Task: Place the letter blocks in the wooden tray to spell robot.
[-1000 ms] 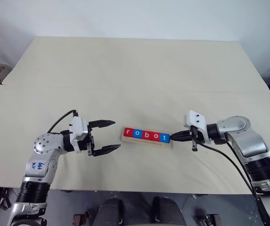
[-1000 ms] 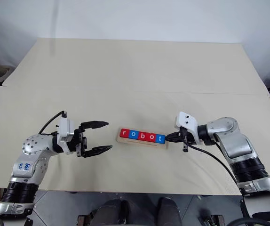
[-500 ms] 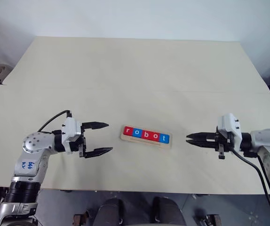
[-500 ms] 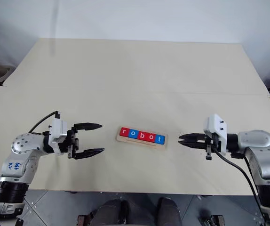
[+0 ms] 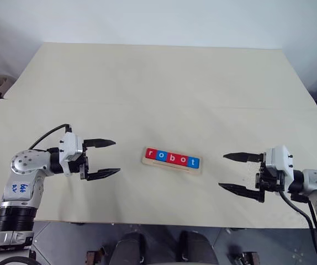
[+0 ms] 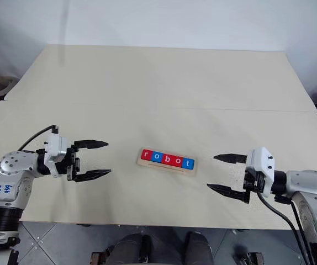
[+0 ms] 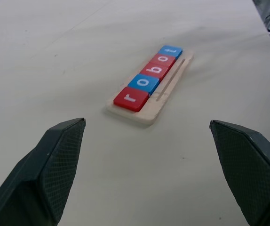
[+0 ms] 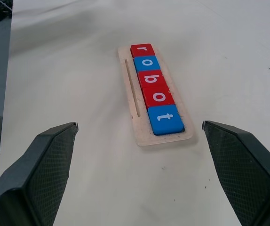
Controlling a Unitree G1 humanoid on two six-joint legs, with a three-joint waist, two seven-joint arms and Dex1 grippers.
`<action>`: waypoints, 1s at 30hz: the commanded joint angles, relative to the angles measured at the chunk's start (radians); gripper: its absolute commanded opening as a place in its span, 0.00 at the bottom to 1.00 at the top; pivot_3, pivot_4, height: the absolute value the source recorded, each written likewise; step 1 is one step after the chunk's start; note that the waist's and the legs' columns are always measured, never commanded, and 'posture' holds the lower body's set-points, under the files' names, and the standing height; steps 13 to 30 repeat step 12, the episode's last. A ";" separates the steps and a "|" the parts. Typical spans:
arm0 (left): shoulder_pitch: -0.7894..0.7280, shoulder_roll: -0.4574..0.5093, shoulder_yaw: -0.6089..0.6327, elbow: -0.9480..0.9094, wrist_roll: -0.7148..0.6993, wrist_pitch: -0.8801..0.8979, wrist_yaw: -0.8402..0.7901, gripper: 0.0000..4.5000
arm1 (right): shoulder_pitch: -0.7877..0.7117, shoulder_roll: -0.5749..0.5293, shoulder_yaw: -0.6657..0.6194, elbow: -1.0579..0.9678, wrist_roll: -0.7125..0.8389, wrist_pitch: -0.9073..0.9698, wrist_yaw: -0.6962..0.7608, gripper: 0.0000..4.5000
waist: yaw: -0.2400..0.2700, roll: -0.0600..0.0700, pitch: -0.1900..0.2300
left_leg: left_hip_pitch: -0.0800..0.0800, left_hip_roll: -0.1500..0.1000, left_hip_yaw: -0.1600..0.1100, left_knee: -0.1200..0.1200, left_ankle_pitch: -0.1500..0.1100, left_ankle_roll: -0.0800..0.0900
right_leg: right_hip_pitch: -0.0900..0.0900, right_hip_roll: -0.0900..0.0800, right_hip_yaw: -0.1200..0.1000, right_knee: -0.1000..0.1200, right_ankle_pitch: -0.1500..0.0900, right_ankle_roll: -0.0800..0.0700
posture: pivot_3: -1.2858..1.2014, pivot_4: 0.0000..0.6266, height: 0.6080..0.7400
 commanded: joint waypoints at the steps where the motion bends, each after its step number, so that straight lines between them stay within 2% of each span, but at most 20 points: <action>1: 0.008 0.020 0.026 -0.024 0.000 -0.004 0.005 1.00 | -0.013 -0.007 -0.029 -0.012 0.028 -0.002 -0.013 1.00 | 0.000 0.000 0.000 | 0.000 0.000 0.000 0.000 0.000 0.000 | 0.000 0.000 0.000 0.000 0.000 0.000 | 0.52 0.24 1.00; 12: 0.043 0.014 0.046 -0.070 -0.005 0.014 0.059 1.00 | -0.047 0.018 -0.018 0.037 0.015 -0.052 -0.053 1.00 | 0.001 0.000 0.000 | 0.000 0.000 0.000 0.000 0.000 0.000 | 0.000 0.000 0.000 0.000 0.000 0.000 | 0.52 0.24 1.00; 30: 0.043 0.014 0.046 -0.070 -0.005 0.014 0.059 1.00 | -0.047 0.018 -0.018 0.037 0.015 -0.052 -0.053 1.00 | 0.001 0.000 0.000 | 0.000 0.000 0.000 0.000 0.000 0.000 | 0.000 0.000 0.000 0.000 0.000 0.000 | 0.52 0.24 1.00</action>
